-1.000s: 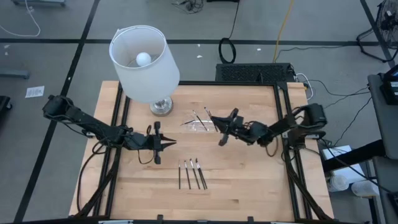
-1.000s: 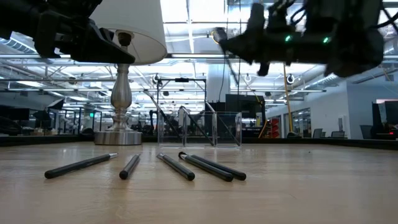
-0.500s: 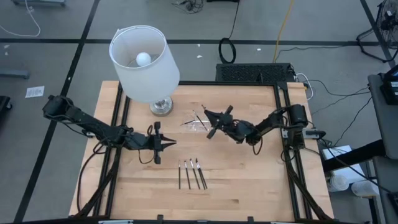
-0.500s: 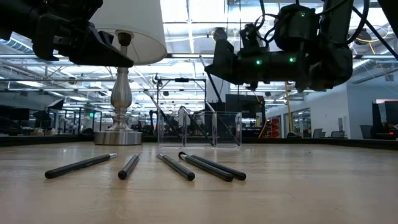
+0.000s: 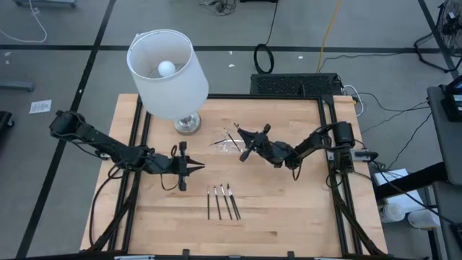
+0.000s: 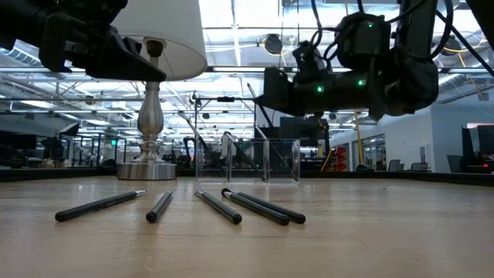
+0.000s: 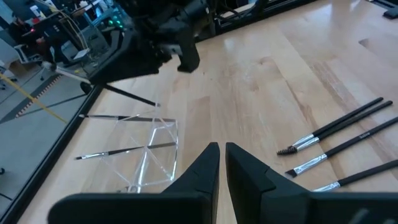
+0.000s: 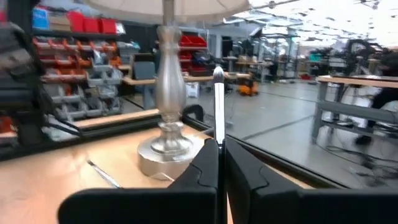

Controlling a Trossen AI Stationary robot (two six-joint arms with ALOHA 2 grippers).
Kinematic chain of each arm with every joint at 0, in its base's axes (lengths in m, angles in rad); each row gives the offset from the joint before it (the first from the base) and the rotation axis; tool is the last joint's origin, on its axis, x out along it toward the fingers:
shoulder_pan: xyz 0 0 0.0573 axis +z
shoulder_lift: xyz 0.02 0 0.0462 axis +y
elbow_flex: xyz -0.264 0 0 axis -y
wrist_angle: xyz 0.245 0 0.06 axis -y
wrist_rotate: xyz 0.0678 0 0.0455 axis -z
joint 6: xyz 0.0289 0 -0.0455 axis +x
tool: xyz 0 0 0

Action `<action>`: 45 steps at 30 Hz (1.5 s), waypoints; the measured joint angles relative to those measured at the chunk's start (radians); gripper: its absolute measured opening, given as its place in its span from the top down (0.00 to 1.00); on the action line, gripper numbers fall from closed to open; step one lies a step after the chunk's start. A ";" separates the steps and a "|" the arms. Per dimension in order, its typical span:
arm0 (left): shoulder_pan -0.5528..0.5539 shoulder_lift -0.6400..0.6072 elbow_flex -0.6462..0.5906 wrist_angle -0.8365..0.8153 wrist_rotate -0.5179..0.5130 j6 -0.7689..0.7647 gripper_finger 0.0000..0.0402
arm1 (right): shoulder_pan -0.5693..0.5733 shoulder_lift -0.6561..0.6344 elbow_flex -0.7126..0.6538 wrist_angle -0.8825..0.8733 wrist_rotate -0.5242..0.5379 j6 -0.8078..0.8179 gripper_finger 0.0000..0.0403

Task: Put items in baskets/containers
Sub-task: Put the black eyeshadow brush into the transparent organizer

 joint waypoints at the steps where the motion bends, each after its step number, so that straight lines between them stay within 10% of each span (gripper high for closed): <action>1: 0.000 0.000 0.000 0.002 0.000 0.000 0.91 | -0.002 0.007 0.000 0.001 -0.002 0.000 1.00; 36: 0.000 0.000 0.000 0.013 0.001 -0.004 0.91 | -0.001 0.027 0.000 -0.056 -0.010 0.026 0.91; 45: -0.001 0.000 0.000 0.017 0.112 -0.053 0.91 | 0.107 -0.049 0.000 0.027 -0.003 -0.286 0.91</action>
